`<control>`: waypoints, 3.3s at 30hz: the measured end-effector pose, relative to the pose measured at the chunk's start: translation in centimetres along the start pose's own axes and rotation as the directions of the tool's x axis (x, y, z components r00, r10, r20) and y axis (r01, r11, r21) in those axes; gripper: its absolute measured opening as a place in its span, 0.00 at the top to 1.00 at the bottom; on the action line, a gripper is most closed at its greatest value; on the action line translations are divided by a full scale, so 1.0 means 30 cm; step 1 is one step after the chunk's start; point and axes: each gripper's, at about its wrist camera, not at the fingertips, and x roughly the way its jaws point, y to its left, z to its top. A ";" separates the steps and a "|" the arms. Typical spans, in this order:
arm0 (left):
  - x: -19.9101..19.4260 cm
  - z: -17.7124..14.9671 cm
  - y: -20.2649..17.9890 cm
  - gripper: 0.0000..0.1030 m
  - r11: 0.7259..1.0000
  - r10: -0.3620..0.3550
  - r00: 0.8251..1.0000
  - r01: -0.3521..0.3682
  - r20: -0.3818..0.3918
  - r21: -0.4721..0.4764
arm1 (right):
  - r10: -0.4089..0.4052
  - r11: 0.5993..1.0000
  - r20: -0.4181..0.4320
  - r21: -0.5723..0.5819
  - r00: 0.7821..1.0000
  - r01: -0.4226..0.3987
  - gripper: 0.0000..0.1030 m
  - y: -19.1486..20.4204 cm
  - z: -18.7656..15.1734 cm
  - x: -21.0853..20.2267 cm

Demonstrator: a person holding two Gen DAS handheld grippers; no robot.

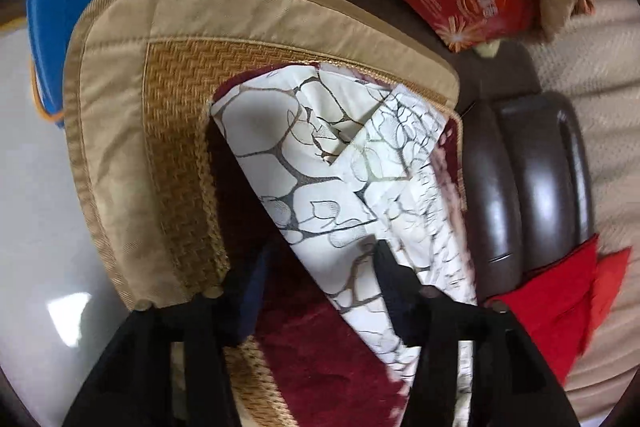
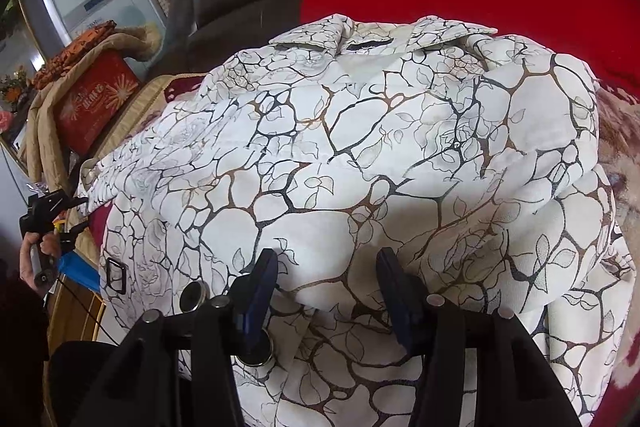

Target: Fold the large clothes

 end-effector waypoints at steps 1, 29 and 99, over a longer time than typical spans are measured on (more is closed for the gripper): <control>-0.003 -0.001 0.008 0.41 1.000 -0.012 1.000 0.012 0.001 -0.013 | 0.002 1.000 0.001 0.002 1.000 -0.002 0.46 -0.001 0.000 0.000; 0.010 0.075 -0.016 0.91 0.997 0.036 0.995 -0.028 0.094 -0.078 | 0.009 1.000 0.015 -0.026 1.000 -0.009 0.45 0.003 -0.001 0.014; 0.073 -0.997 -0.723 0.31 0.424 -0.022 0.998 -0.049 0.064 0.905 | -0.031 0.966 0.281 0.256 0.959 -0.043 0.30 -0.281 0.176 -0.284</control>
